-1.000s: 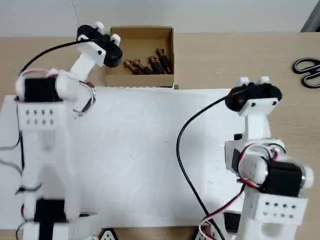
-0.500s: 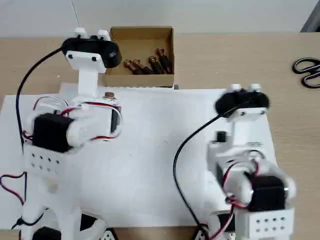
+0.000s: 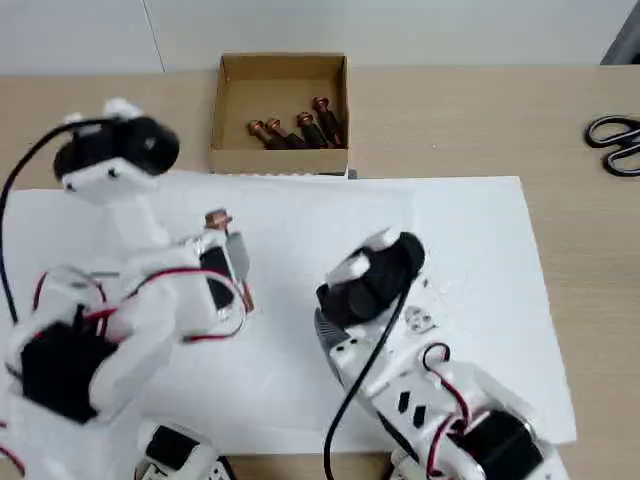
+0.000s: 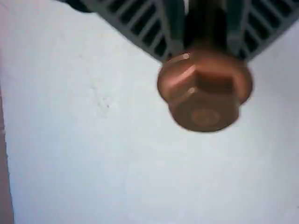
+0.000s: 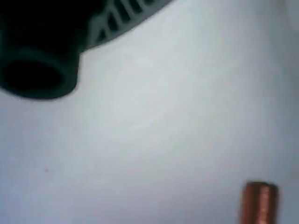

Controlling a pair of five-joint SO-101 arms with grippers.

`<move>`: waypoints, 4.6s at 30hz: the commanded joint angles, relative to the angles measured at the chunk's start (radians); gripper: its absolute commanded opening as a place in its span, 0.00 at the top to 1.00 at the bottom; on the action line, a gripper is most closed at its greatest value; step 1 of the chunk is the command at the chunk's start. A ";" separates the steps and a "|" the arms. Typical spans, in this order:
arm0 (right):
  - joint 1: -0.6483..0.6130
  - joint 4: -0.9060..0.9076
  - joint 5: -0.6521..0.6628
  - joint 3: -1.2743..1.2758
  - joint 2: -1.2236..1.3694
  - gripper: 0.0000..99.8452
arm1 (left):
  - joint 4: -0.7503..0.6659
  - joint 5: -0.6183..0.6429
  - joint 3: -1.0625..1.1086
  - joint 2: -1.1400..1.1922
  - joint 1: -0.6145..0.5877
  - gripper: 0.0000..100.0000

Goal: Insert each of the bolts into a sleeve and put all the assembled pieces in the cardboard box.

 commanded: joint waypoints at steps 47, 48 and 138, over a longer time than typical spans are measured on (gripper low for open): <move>-0.139 -0.151 0.181 0.273 -0.274 1.00 | -0.766 -0.054 1.023 -0.934 0.222 0.99; -0.139 -0.151 0.181 0.273 -0.274 1.00 | -0.764 -0.054 1.024 -0.934 0.222 0.99; 0.361 -0.249 0.138 0.299 -0.275 1.00 | -0.775 -0.505 1.245 -0.936 -0.548 0.99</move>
